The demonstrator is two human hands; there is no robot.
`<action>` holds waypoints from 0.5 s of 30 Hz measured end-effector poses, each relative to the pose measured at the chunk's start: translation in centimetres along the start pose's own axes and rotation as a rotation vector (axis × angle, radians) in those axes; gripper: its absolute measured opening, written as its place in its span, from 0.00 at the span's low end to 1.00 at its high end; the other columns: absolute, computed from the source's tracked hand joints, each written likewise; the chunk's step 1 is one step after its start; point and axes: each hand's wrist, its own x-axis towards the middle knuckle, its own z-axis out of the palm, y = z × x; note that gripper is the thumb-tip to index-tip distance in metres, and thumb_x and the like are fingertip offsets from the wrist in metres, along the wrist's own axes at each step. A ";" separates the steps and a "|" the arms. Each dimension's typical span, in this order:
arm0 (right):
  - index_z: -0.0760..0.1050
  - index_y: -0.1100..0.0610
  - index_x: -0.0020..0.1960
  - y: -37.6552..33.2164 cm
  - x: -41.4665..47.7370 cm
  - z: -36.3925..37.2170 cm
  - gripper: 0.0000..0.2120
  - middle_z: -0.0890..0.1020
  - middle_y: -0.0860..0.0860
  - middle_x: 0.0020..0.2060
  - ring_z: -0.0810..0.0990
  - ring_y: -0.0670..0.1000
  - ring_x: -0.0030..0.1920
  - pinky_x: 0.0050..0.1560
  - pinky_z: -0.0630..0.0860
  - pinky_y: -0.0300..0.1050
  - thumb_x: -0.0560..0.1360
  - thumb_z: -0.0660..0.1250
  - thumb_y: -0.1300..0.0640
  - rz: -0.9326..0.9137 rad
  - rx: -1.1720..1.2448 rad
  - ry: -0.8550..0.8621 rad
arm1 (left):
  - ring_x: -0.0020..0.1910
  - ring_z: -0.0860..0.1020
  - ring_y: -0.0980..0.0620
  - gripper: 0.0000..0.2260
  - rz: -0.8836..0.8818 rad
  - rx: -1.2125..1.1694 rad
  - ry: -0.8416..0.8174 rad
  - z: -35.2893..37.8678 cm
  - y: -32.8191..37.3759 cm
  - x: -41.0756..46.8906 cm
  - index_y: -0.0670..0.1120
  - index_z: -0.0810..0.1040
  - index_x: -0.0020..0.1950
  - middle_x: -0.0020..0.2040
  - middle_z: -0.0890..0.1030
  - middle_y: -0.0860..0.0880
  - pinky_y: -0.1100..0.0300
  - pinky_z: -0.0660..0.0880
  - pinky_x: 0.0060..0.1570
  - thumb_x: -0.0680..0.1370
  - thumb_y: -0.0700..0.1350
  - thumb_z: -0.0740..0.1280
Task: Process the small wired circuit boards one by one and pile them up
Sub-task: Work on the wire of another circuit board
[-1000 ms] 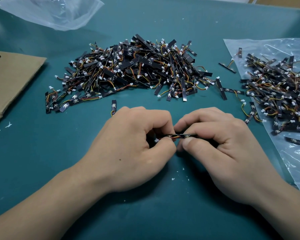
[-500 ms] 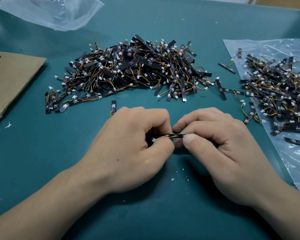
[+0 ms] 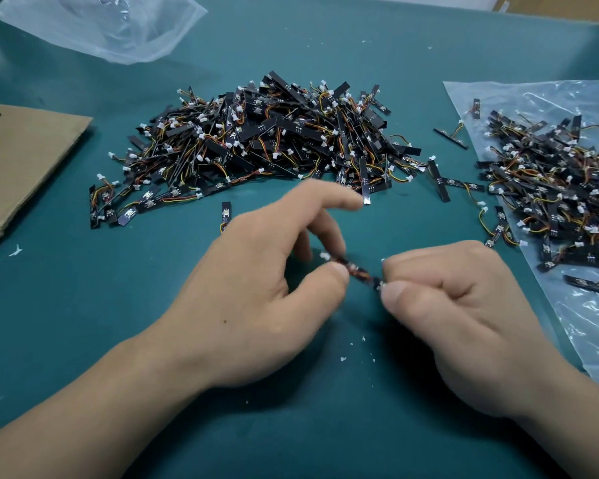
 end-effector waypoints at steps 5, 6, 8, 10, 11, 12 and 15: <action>0.80 0.50 0.57 0.7 0.7 -0.4 0.11 0.77 0.51 0.31 0.68 0.50 0.27 0.28 0.66 0.36 0.83 0.60 0.54 0.166 0.384 0.448 | 0.60 0.73 0.58 0.16 -0.074 0.168 0.252 0.3 -0.5 0.2 0.58 0.77 0.60 0.57 0.78 0.62 0.60 0.66 0.62 0.73 0.45 0.64; 0.79 0.50 0.62 0.8 0.8 -0.4 0.13 0.79 0.50 0.32 0.68 0.50 0.27 0.28 0.67 0.35 0.82 0.60 0.54 0.195 0.404 0.457 | 0.63 0.72 0.59 0.14 -0.088 0.213 0.275 0.4 -0.7 0.3 0.58 0.78 0.58 0.59 0.76 0.63 0.59 0.63 0.66 0.73 0.46 0.64; 0.80 0.49 0.62 1.1 0.6 -0.2 0.12 0.80 0.50 0.33 0.71 0.47 0.27 0.30 0.68 0.34 0.82 0.61 0.54 0.192 0.317 0.388 | 0.69 0.67 0.59 0.13 -0.115 0.282 0.257 0.6 -0.9 0.2 0.58 0.79 0.56 0.64 0.74 0.61 0.61 0.57 0.67 0.73 0.48 0.64; 0.82 0.49 0.55 0.9 0.3 0.2 0.09 0.81 0.50 0.33 0.74 0.45 0.29 0.33 0.70 0.32 0.82 0.63 0.53 0.152 0.170 0.265 | 0.73 0.62 0.56 0.13 -0.131 0.403 0.173 0.9 -1.1 0.0 0.59 0.78 0.57 0.69 0.71 0.58 0.58 0.54 0.65 0.74 0.51 0.63; 0.83 0.48 0.52 0.8 0.2 0.4 0.08 0.82 0.48 0.33 0.76 0.45 0.30 0.34 0.70 0.31 0.81 0.64 0.51 0.137 0.099 0.209 | 0.75 0.61 0.54 0.13 -0.137 0.480 0.126 1.1 -1.2 -0.1 0.59 0.77 0.58 0.71 0.70 0.57 0.57 0.52 0.66 0.74 0.52 0.62; 0.83 0.48 0.50 0.7 0.1 0.5 0.08 0.82 0.46 0.33 0.78 0.45 0.31 0.35 0.70 0.30 0.81 0.65 0.51 0.128 0.040 0.161 | 0.75 0.60 0.53 0.14 -0.148 0.545 0.090 1.2 -1.3 -0.2 0.59 0.76 0.59 0.73 0.69 0.55 0.55 0.51 0.67 0.74 0.54 0.61; 0.82 0.47 0.47 0.5 0.0 0.7 0.07 0.82 0.42 0.34 0.79 0.46 0.33 0.35 0.69 0.31 0.80 0.66 0.51 0.124 -0.087 0.081 | 0.75 0.59 0.52 0.22 -0.179 0.575 0.071 1.1 -1.4 -0.1 0.55 0.71 0.68 0.74 0.67 0.54 0.55 0.52 0.71 0.74 0.55 0.59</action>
